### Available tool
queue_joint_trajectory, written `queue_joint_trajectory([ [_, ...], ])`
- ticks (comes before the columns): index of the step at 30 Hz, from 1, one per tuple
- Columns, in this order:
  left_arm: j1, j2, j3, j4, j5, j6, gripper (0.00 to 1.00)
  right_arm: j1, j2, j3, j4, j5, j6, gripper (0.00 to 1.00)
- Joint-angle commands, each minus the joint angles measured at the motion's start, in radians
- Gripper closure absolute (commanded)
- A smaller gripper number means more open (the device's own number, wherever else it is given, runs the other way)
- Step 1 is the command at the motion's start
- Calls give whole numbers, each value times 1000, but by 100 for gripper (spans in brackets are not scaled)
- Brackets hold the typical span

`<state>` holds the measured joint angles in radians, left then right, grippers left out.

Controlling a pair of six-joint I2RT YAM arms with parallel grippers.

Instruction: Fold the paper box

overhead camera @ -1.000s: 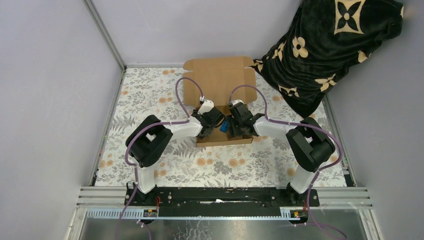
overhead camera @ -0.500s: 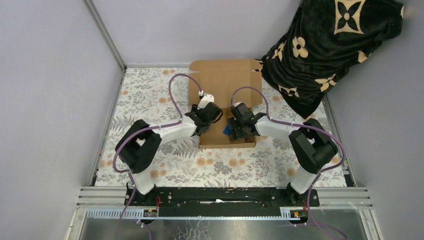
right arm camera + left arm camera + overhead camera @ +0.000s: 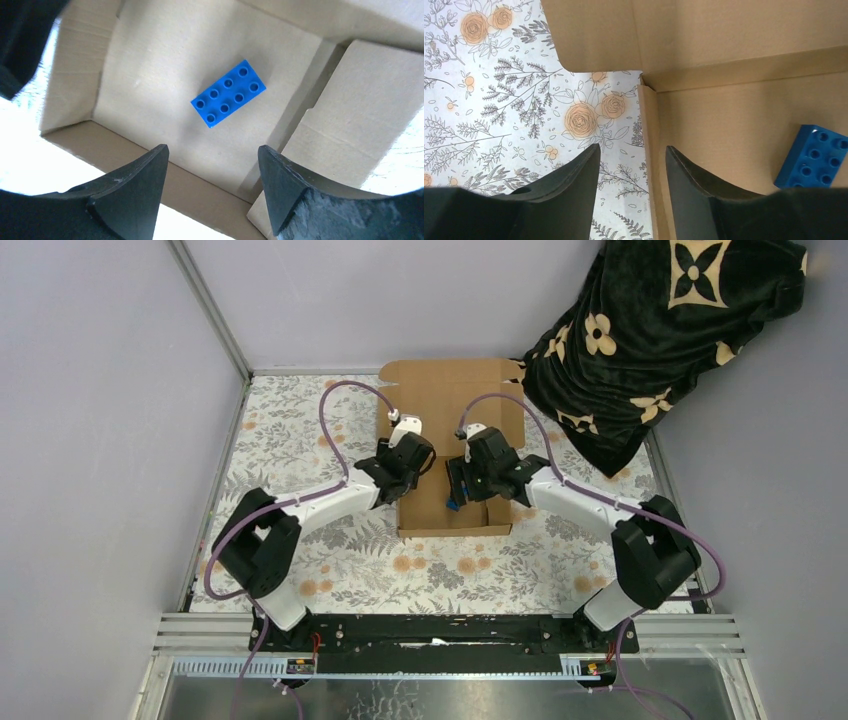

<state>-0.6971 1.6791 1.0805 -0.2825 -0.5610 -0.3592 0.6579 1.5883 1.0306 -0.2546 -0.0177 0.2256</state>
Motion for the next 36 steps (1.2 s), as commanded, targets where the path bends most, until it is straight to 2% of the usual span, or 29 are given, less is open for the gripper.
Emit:
queue_joint_trajectory([
  [1,19,-65,32,40,45,34,41,-25,-115,80,-6,-13,-44,25],
  [4,53,-104,66,50,102,60,33,-108,-168,120,-12,-62,-64,24],
  [6,109,-106,101,58,191,93,30,-199,-186,149,-4,-131,-81,24],
  [10,284,-80,189,68,493,92,23,-401,-157,211,29,-302,-98,25],
  [13,372,-37,247,94,652,93,22,-511,-101,227,116,-437,-65,26],
  [18,405,79,378,66,717,181,22,-573,34,338,102,-502,-147,28],
  [23,427,163,457,48,770,249,22,-609,144,419,120,-548,-163,29],
  [31,491,187,501,15,778,281,23,-630,281,544,136,-570,-168,29],
  [36,533,205,523,24,846,276,23,-630,355,619,157,-603,-166,29],
])
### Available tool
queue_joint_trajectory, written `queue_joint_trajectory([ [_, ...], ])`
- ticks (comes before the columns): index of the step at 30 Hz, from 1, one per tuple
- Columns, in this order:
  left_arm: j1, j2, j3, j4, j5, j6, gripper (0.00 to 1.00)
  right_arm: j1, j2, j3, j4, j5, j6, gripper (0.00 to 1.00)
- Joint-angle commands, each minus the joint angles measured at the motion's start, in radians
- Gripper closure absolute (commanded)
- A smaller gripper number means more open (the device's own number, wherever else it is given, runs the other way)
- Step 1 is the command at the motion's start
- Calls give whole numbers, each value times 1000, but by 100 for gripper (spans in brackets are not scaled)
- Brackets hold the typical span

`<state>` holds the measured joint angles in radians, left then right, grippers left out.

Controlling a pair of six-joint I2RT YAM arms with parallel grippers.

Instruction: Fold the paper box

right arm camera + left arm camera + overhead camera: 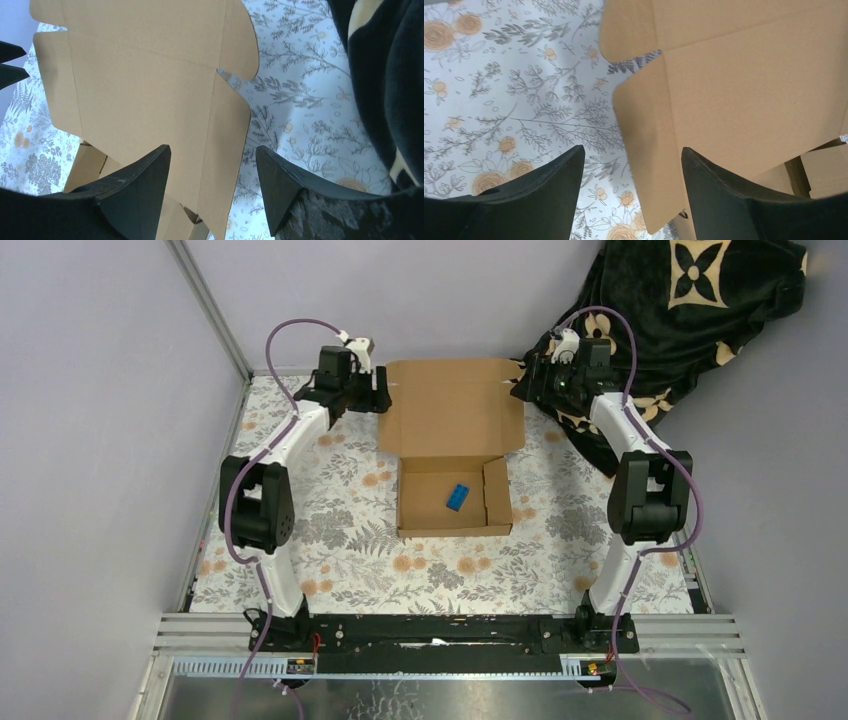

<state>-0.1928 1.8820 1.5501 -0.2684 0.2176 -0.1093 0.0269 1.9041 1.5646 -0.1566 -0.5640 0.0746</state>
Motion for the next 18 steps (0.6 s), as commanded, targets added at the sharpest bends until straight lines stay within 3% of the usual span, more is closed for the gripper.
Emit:
queue_joint_trajectory([
  [1,33,9,60,10,72,28,23,1,49,99,60,-60,-15,30],
  [18,45,102,88,75,159,31,28,1,171,211,60,-99,9,41],
])
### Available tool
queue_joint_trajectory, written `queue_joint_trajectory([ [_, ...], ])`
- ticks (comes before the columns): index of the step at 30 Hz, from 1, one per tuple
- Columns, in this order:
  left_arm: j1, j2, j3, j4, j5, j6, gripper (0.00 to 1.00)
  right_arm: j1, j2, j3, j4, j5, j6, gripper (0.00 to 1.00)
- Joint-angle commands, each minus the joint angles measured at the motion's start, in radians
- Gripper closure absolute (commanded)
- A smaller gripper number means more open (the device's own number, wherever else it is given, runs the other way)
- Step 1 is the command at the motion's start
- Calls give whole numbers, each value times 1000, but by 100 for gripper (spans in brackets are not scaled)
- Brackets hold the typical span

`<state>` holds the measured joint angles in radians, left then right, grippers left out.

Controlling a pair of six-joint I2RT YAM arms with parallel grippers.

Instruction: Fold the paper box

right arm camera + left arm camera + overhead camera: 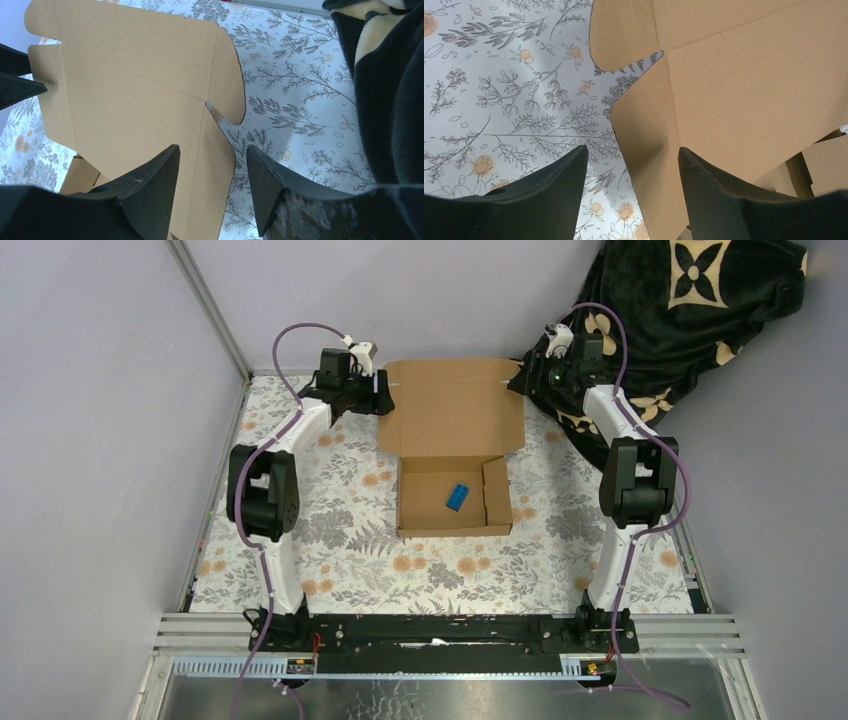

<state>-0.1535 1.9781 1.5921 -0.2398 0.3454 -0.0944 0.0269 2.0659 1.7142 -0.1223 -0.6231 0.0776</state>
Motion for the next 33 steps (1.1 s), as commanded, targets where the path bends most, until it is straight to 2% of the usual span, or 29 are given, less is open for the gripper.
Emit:
queue_joint_trajectory([
  [1,5,8,49,47,35,16,28,1,14,64,25,-41,7,41],
  [12,6,25,83,51,57,9,31,3,55,106,16,-74,29,46],
  [20,6,44,93,56,63,0,40,5,54,92,21,-88,42,53],
  [33,9,59,119,89,58,-14,39,16,45,80,20,-94,41,56],
])
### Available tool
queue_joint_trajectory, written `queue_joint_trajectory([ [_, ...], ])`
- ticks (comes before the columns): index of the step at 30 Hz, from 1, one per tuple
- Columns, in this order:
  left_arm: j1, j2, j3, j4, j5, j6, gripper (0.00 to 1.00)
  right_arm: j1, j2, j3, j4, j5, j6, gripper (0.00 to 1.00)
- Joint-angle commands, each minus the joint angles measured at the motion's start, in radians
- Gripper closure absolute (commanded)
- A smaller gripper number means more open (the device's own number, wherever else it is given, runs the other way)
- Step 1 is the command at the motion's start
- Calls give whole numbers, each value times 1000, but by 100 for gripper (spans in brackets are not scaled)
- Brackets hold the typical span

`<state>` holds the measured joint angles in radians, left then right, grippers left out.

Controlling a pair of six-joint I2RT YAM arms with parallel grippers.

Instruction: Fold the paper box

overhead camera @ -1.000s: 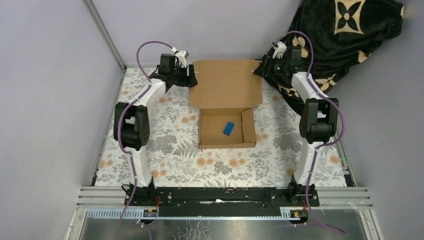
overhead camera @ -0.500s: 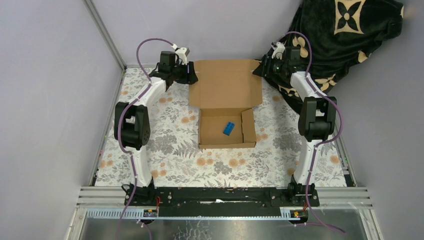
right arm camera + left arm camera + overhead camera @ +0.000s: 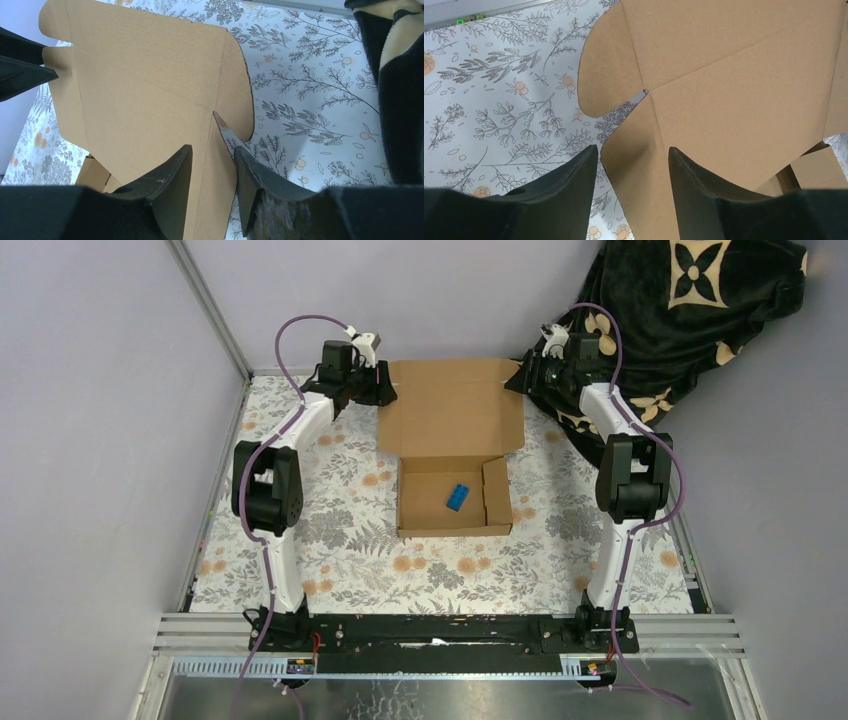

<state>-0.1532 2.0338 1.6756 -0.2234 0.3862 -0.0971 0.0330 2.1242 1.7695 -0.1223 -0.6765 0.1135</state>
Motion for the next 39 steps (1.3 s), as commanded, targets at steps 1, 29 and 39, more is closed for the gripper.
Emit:
queue_joint_trajectory([
  [1,9,2,36,79,16,-14,39,11,-15,26,20,-41,5,56],
  [29,12,4,37,111,38,-49,61,31,-47,48,-19,-31,-25,75],
  [39,11,-68,-55,197,29,-76,73,62,-127,-27,30,43,-48,81],
])
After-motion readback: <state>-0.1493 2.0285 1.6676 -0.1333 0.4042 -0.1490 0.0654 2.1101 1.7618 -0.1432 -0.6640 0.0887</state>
